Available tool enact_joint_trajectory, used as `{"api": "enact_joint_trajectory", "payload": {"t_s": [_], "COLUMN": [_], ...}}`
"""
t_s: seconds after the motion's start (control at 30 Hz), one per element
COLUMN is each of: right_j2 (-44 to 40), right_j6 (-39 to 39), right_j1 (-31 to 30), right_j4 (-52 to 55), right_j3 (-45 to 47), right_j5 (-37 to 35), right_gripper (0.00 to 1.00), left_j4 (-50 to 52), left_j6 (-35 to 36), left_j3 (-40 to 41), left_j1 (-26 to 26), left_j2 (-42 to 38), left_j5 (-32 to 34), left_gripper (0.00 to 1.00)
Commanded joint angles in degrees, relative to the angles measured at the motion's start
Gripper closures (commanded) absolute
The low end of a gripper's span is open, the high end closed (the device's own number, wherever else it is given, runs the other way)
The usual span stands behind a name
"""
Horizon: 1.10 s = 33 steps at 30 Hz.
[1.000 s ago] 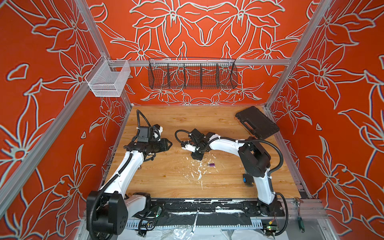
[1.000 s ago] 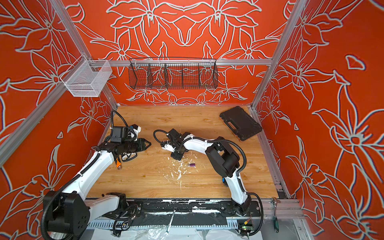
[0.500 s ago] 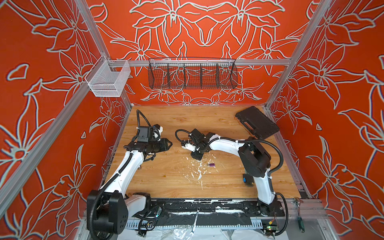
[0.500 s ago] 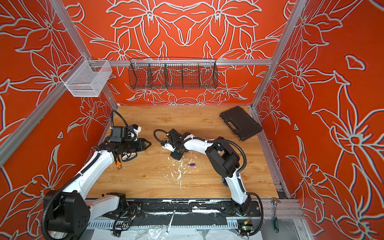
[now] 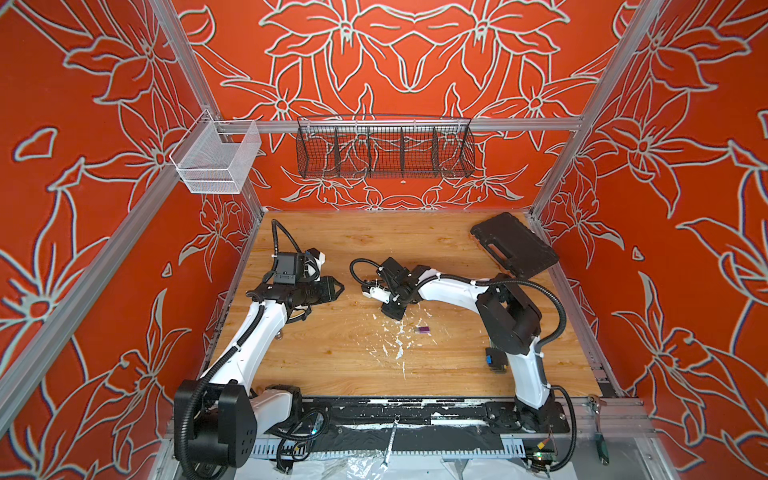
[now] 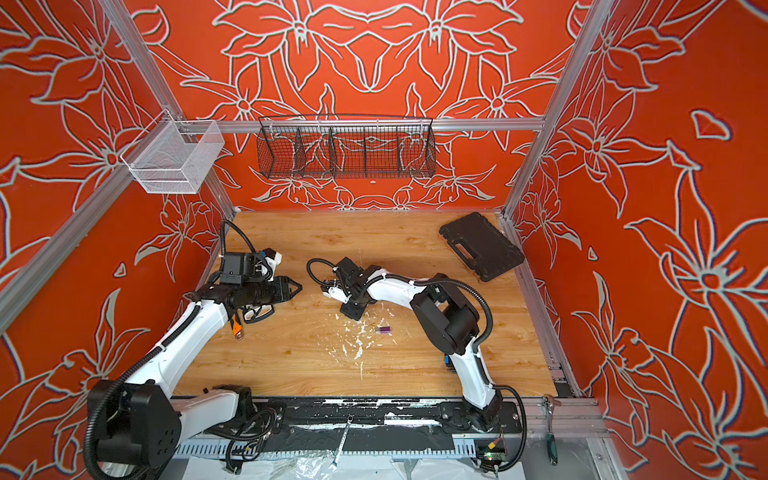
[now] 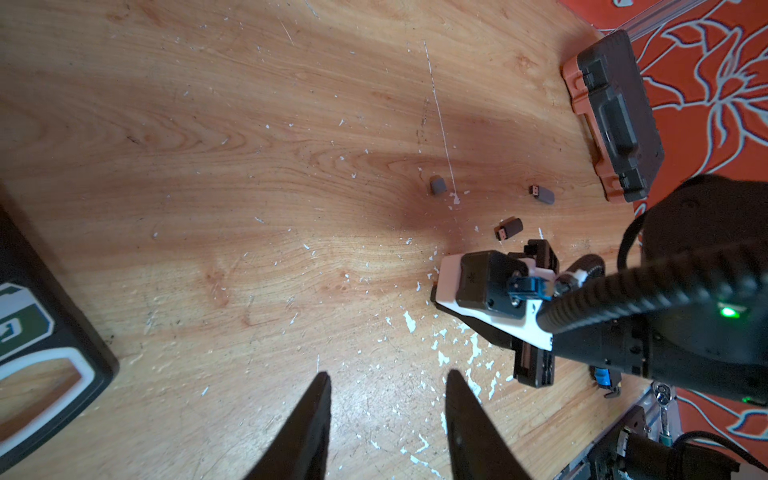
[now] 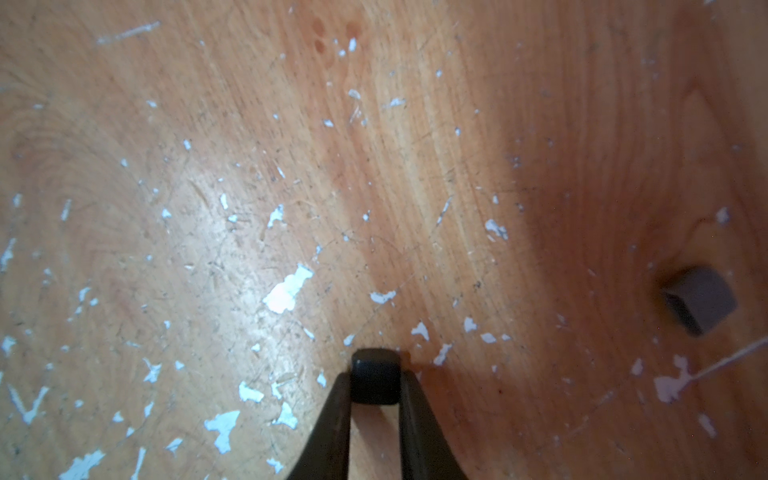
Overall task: Close the usb drive cover
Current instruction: Pick up the cover from the center of the board.
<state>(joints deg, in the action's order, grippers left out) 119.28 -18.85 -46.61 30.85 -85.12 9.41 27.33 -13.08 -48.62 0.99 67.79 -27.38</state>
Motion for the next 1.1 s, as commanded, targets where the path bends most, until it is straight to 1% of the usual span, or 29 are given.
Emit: {"api": "enact_joint_trajectory", "payload": {"t_s": [0.0,0.2,0.3,0.47,0.67,0.87,1.07], "right_j2": [2.16,-0.60,-2.60,-4.80,-7.16,-10.15,-11.94], "right_j6": [-2.51,-4.57,-5.61,-7.25,-8.37,-9.79,-9.89], "right_j1": [-0.10,-0.02,0.18,0.55,0.99,1.05,0.99], "right_j4": [2.02,-0.69,-2.23,-3.34,-4.22,-6.25,-6.68], "right_j3": [-0.15,1.59,2.62,3.56,4.83,7.30,7.65], "right_j5": [-1.11,1.49,3.63,6.64,7.45,8.12,8.82], "right_gripper": [0.80,0.81,0.82,0.82,0.82,0.82,0.83], "left_j4": [-0.21,-2.23,-2.91,-12.28,-18.69,-21.74,-17.75], "left_j6": [-0.23,-2.47,-4.22,-10.39,-12.62,-13.72,-11.15], "left_j3": [1.10,2.72,3.92,10.74,11.18,10.03,4.88], "left_j1": [-0.40,-0.38,-0.71,-1.52,-1.52,-0.89,2.64], "left_j2": [1.05,2.04,2.07,2.07,10.23,15.01,21.59], "left_j5": [-1.48,-4.16,-6.92,-14.29,-24.65,-28.50,-31.85], "left_gripper": [0.56,0.58,0.60,0.60,0.62,0.63,0.61]}}
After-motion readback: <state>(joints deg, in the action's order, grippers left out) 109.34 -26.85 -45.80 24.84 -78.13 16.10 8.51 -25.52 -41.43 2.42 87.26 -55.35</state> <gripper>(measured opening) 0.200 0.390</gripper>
